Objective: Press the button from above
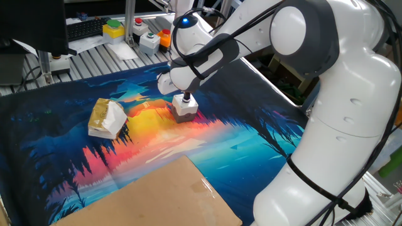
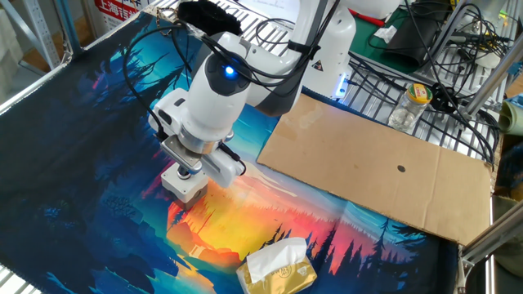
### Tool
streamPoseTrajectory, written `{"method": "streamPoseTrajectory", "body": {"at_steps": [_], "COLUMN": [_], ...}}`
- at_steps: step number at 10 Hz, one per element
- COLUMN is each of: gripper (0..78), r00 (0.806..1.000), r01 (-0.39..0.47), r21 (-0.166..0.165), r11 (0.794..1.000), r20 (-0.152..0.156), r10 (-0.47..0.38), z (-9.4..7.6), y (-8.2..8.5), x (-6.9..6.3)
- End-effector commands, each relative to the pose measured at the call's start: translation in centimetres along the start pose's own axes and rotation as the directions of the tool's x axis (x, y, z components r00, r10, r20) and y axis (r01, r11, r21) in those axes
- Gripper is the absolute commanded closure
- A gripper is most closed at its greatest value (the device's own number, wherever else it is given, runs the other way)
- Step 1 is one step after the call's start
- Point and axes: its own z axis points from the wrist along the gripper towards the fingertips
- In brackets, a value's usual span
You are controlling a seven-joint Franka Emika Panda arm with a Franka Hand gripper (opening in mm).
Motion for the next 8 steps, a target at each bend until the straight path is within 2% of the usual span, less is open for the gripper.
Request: {"method": "streamPoseTrajectory", "body": {"at_steps": [1, 2, 3, 4, 5, 6, 7, 8], "gripper": [77.6, 77.6, 77.6, 77.6, 77.6, 77.6, 77.6, 77.6], "r00": [0.995, 0.994, 0.993, 0.993, 0.991, 0.99, 0.987, 0.988], "r01": [-0.009, 0.005, 0.008, 0.007, 0.006, -0.024, -0.075, -0.058], "r21": [-0.124, -0.105, -0.106, -0.11, -0.125, -0.188, -0.287, -0.275], "r11": [0.992, 0.995, 0.994, 0.994, 0.992, 0.982, 0.955, 0.96], "r20": [-0.096, -0.104, -0.115, -0.12, -0.131, -0.14, -0.155, -0.151], "r10": [-0.003, -0.016, -0.021, -0.021, -0.023, -0.002, 0.03, 0.016], "z": [-2.0, -4.1, -5.4, -5.8, -7.6, -8.4, -9.1, -9.9], "y": [-1.2, -1.7, -1.8, -1.8, -2.3, -2.5, -2.8, -3.4], "x": [0.2, -0.9, -1.8, -2.2, -3.5, -4.5, -5.7, -6.8]}}
